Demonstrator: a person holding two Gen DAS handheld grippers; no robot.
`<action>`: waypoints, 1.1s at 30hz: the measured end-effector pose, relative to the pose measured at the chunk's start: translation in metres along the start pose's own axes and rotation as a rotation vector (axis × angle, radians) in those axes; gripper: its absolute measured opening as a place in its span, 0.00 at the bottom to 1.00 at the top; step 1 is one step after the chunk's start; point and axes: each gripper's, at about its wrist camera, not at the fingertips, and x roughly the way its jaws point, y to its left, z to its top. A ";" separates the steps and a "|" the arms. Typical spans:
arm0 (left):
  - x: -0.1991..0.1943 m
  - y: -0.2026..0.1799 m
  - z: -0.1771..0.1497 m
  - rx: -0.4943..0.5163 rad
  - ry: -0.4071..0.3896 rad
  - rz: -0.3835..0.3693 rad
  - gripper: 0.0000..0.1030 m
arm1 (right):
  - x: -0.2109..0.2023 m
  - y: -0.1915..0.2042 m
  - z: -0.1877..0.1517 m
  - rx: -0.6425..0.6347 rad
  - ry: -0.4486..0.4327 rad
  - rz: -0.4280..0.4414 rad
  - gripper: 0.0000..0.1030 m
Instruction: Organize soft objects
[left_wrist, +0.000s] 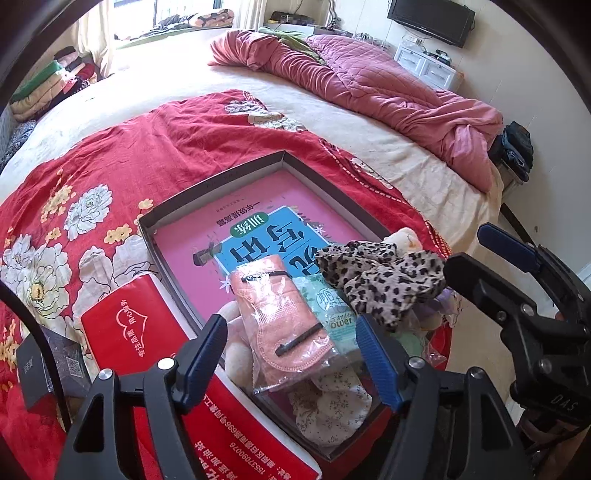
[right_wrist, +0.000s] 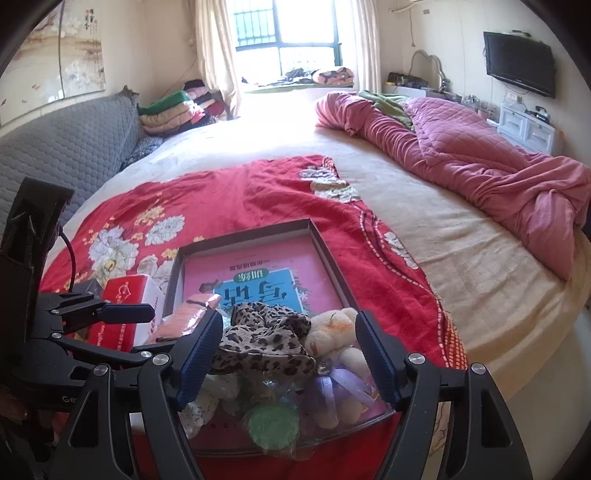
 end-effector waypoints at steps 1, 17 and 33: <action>-0.005 0.000 -0.001 -0.002 -0.011 0.000 0.72 | -0.006 0.001 -0.001 0.004 -0.014 -0.006 0.75; -0.070 0.002 -0.038 -0.021 -0.102 0.068 0.86 | -0.070 0.038 -0.019 0.050 -0.116 -0.121 0.77; -0.115 0.008 -0.073 -0.055 -0.163 0.120 0.86 | -0.110 0.070 -0.033 0.030 -0.126 -0.165 0.77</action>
